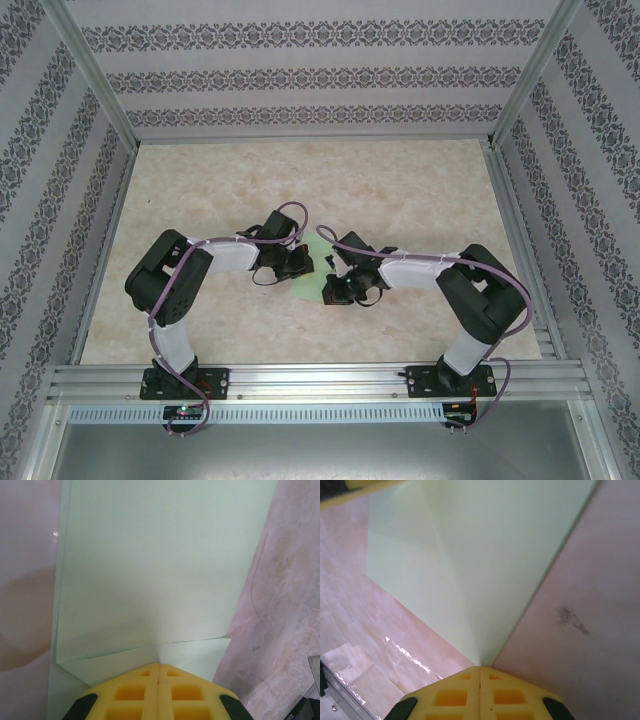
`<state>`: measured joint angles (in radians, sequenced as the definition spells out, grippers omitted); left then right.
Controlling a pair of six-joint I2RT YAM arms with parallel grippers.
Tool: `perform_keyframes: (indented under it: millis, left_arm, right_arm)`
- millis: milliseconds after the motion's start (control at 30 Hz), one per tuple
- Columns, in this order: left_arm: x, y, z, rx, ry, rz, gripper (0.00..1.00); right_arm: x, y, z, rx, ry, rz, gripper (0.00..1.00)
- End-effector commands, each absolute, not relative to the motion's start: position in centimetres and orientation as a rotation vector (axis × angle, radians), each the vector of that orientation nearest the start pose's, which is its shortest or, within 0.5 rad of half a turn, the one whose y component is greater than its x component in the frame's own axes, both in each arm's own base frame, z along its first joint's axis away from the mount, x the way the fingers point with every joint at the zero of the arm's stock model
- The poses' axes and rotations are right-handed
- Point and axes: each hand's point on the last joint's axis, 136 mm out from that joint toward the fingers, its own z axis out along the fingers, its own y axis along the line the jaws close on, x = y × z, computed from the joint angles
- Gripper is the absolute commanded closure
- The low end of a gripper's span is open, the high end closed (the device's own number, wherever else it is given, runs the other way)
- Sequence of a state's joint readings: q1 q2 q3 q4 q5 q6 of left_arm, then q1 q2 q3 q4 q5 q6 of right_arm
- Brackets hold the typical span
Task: Fold a paper plane with a square sheet of paper (pick it up from the middle)
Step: Fold the triangle a second time at the center of the table.
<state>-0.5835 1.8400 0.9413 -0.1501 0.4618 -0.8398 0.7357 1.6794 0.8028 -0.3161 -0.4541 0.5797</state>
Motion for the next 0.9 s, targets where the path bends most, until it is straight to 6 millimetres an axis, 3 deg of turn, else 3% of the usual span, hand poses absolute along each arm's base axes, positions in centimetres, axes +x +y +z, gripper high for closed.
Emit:
perform_keyframes:
  millis: [0, 100, 333, 700, 867]
  left_arm:
    - [26.5, -25.7, -2.7, -0.277, 3.032, -0.786, 0.95]
    - [26.7, -26.0, -2.3, -0.269, 3.021, -0.809, 0.95]
    - [26.9, -26.3, -1.8, -0.257, 3.01, -0.837, 0.94]
    - [27.6, -27.1, -0.5, -0.2, 2.974, -0.885, 0.94]
    - [28.4, -28.9, 2.4, -0.129, 2.88, -1.038, 0.93]
  right_arm:
    - [21.3, 28.9, 3.7, -0.343, 2.899, 0.879, 0.94]
    - [23.0, 30.1, 4.8, -0.324, 2.844, 0.91, 0.94]
    - [23.9, 30.8, 3.0, -0.315, 2.886, 0.875, 0.94]
    - [20.7, 28.0, -0.4, -0.297, 3.012, 0.797, 0.95]
    - [20.5, 27.6, -1.4, -0.25, 3.045, 0.763, 0.97]
